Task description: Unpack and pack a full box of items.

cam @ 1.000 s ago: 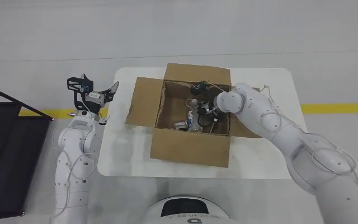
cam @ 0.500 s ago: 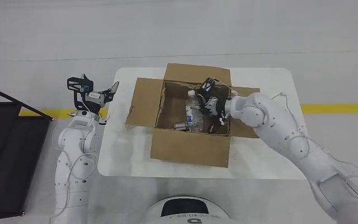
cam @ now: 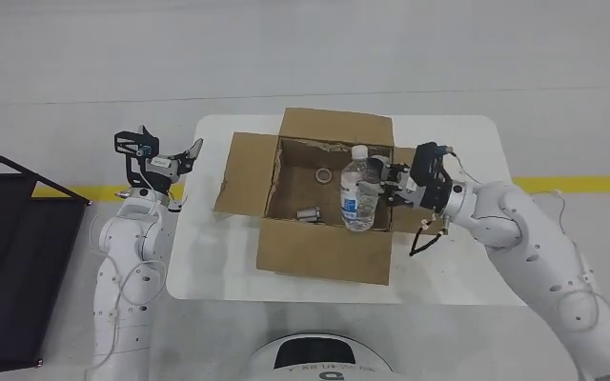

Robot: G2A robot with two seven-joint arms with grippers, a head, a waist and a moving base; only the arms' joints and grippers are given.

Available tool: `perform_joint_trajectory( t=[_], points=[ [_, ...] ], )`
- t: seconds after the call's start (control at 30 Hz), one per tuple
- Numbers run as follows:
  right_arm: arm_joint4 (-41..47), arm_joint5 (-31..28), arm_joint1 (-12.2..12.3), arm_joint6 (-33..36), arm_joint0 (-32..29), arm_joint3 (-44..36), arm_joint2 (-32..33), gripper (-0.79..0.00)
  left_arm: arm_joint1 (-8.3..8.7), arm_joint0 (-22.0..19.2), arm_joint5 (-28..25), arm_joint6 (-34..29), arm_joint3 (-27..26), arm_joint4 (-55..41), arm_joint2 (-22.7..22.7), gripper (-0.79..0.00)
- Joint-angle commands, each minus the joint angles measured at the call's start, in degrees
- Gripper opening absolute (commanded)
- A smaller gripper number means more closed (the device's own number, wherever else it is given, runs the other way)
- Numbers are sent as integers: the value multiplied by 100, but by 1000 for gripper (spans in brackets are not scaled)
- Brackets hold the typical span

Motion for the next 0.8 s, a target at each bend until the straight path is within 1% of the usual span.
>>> perform_joint_trajectory(
  t=[0.0, 0.1, 0.17, 0.23, 0.27, 0.3, 0.4, 0.47, 0.57, 0.67, 0.77],
  points=[
    [-1, 27, 0, 0, 1, 0, -2, -785, 0, 0, -2, 0, 0, 0, 0, 0],
    [1, 46, -3, -5, -6, -5, -3, -785, 0, 0, -2, 0, 0, 0, 0, 0],
    [73, 93, -8, -140, -70, -43, 81, -785, 0, 0, -2, 0, 0, 0, 0, 0],
    [424, -110, 29, -519, -220, 92, 455, -785, 0, 0, -2, 0, 0, 0, 0, 0],
    [680, -315, 64, -775, -344, 216, 750, -785, 0, 0, -2, 0, 0, 0, 0, 0],
    [928, -696, 120, -999, -556, 390, 1145, -785, 0, 0, -2, 0, 0, 0, 0, 0],
    [1369, -1561, 245, -1270, -1083, 882, 2052, -785, 0, 0, -2, 0, 0, 0, 0, 0],
    [1576, -1563, 310, -1280, -1374, 991, 2439, -785, 0, 0, -2, 0, 0, 0, 0, 0],
    [2125, -1563, 447, -1143, -1932, 1305, 3027, -785, 0, 0, -2, 0, 0, 0, 0, 0],
    [2665, -1563, 558, -809, -2281, 1637, 3329, -785, 0, 0, -2, 0, 0, 0, 0, 0],
    [3117, -1563, 651, -249, -2384, 2143, 3429, -785, 0, 0, -2, 0, 0, 0, 0, 0]
  ],
)
